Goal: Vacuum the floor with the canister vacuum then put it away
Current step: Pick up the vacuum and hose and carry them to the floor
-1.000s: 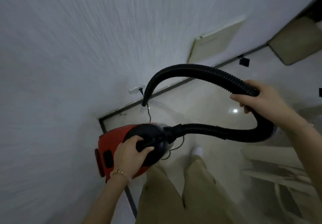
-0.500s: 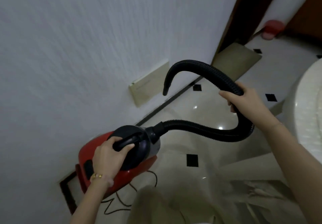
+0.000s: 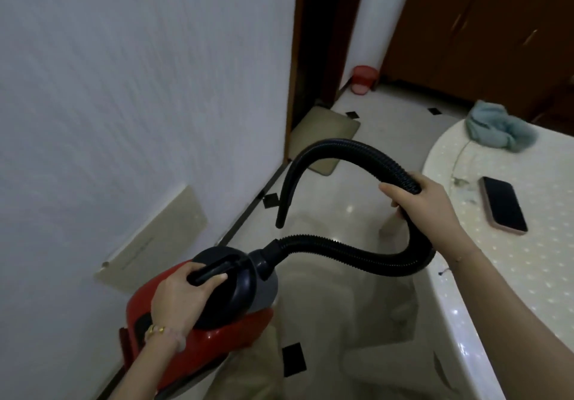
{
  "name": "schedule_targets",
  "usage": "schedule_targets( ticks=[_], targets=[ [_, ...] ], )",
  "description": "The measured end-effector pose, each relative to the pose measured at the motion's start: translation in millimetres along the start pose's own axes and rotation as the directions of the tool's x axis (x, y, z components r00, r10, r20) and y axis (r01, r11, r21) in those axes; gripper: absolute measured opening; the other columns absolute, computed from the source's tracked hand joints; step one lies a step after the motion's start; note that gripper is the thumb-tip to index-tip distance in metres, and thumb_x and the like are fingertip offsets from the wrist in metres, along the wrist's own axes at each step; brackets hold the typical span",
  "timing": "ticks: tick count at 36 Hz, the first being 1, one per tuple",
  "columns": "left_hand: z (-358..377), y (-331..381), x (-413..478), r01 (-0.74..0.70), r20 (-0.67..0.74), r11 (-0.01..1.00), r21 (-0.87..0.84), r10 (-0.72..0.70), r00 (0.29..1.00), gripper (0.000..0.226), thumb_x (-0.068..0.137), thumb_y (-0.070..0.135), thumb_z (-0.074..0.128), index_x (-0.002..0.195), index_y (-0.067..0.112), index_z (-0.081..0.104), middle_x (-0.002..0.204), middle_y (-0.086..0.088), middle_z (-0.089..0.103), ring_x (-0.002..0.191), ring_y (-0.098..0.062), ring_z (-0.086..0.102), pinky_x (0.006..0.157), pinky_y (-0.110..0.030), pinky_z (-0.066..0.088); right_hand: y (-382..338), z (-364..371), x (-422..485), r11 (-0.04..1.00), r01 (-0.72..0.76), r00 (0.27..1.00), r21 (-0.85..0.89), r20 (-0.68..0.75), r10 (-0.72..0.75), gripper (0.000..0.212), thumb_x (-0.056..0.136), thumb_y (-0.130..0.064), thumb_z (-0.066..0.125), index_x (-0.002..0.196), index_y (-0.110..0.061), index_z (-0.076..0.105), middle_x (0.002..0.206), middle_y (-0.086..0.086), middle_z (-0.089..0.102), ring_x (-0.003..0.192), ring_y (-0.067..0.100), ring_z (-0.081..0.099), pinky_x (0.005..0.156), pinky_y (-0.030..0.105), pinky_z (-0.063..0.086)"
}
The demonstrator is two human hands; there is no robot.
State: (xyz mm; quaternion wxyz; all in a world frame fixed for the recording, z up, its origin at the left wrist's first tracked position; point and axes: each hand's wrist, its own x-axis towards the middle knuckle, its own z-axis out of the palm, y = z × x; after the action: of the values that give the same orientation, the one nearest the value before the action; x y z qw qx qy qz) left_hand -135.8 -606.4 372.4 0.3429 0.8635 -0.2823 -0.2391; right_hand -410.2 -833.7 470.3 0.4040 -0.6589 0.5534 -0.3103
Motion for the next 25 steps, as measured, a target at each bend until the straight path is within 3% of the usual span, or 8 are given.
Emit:
schedule_targets(
  ticks=[6, 8, 12, 17, 20, 25],
  targets=[
    [24.8, 48.7, 99.0, 0.05, 0.135, 0.996, -0.068, -0.04, 0.99, 0.02, 0.071, 0.032, 0.079, 0.085, 0.025, 0.067, 0.081, 0.011, 0.065, 0.082, -0.016, 0.061, 0.071, -0.034, 0.051, -14.2, 6.2, 93.0, 0.999, -0.034, 0.997, -0.033, -0.063, 0.032, 0.019, 0.083, -0.034, 0.069, 0.097, -0.022, 0.066, 0.07, 0.0, 0.064, 0.048, 0.002, 0.056, 0.047, 0.01, 0.042],
    [32.8, 70.9, 132.0, 0.051, 0.17, 0.998, -0.039, -0.043, 0.985, 0.021, 0.071, 0.032, 0.08, 0.086, 0.023, 0.066, 0.08, 0.009, 0.065, 0.084, -0.019, 0.061, 0.074, -0.035, 0.051, -21.2, 9.1, 124.5, 0.997, -0.052, 0.996, -0.059, -0.077, 0.047, 0.019, 0.082, -0.036, 0.068, 0.096, -0.024, 0.066, 0.07, -0.001, 0.065, 0.05, 0.002, 0.058, 0.051, 0.014, 0.044],
    [50.7, 116.3, 201.3, -0.015, 0.198, 1.0, 0.028, 0.009, 0.98, 0.024, 0.07, 0.033, 0.08, 0.088, 0.023, 0.067, 0.082, 0.005, 0.068, 0.085, -0.019, 0.063, 0.071, -0.031, 0.05, -31.9, 13.5, 180.0, 0.991, -0.092, 0.99, -0.096, -0.119, 0.08, 0.022, 0.082, -0.039, 0.068, 0.1, -0.027, 0.065, 0.076, 0.0, 0.067, 0.064, 0.016, 0.064, 0.058, 0.022, 0.046],
    [77.2, 168.8, 272.6, -0.129, 0.253, 0.986, 0.104, 0.1, 0.962, 0.032, 0.07, 0.035, 0.079, 0.096, 0.019, 0.07, 0.09, 0.0, 0.072, 0.083, -0.017, 0.063, 0.068, -0.027, 0.045, -32.0, 4.1, 239.6, 0.99, -0.132, 0.971, -0.06, -0.208, 0.117, 0.02, 0.081, -0.039, 0.069, 0.096, -0.026, 0.065, 0.071, -0.003, 0.067, 0.06, 0.016, 0.062, 0.06, 0.028, 0.052],
    [97.9, 202.2, 313.1, -0.167, 0.273, 0.98, 0.104, 0.133, 0.953, 0.028, 0.071, 0.033, 0.078, 0.094, 0.018, 0.07, 0.086, 0.001, 0.07, 0.081, -0.017, 0.061, 0.069, -0.028, 0.045, -26.1, -9.4, 282.2, 0.99, -0.143, 0.957, 0.004, -0.254, 0.139, 0.016, 0.083, -0.034, 0.069, 0.094, -0.023, 0.065, 0.059, -0.008, 0.065, 0.052, 0.009, 0.057, 0.052, 0.016, 0.048],
    [142.4, 254.6, 380.4, -0.177, 0.268, 0.981, 0.076, 0.151, 0.951, 0.03, 0.072, 0.036, 0.077, 0.096, 0.019, 0.07, 0.088, 0.002, 0.07, 0.084, -0.018, 0.062, 0.072, -0.03, 0.048, -11.1, -32.5, 372.3, 0.986, -0.139, 0.943, 0.093, -0.292, 0.16, 0.026, 0.084, -0.033, 0.068, 0.102, -0.014, 0.065, 0.069, 0.005, 0.06, 0.056, 0.02, 0.055, 0.057, 0.028, 0.047]
  ],
)
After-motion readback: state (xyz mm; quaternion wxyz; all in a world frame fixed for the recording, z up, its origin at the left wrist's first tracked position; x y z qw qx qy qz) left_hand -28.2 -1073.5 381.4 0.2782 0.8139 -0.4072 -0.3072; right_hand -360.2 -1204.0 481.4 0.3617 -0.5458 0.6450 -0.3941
